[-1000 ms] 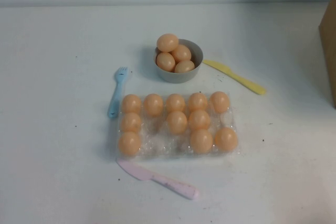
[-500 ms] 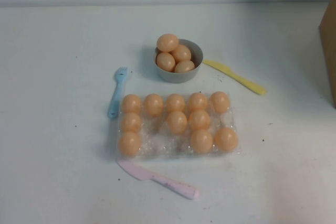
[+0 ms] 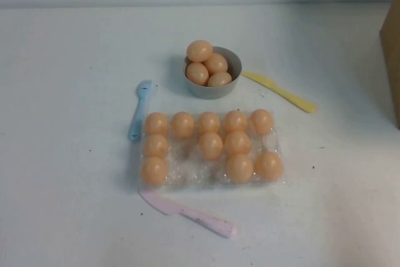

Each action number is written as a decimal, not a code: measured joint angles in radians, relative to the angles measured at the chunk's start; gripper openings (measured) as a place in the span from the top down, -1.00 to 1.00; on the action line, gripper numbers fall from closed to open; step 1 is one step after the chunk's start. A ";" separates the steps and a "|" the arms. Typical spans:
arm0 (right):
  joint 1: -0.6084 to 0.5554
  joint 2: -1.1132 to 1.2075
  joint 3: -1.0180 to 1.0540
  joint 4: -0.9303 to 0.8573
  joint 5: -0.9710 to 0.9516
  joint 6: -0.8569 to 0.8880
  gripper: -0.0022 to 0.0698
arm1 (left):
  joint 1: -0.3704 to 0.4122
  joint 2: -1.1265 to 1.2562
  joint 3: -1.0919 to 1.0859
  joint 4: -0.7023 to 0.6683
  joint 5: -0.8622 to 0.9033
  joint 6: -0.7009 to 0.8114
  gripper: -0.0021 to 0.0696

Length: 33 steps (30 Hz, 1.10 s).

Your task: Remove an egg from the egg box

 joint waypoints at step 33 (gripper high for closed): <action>0.017 0.695 -0.585 -0.771 0.557 -0.203 0.99 | 0.000 0.000 0.000 0.000 0.000 0.000 0.95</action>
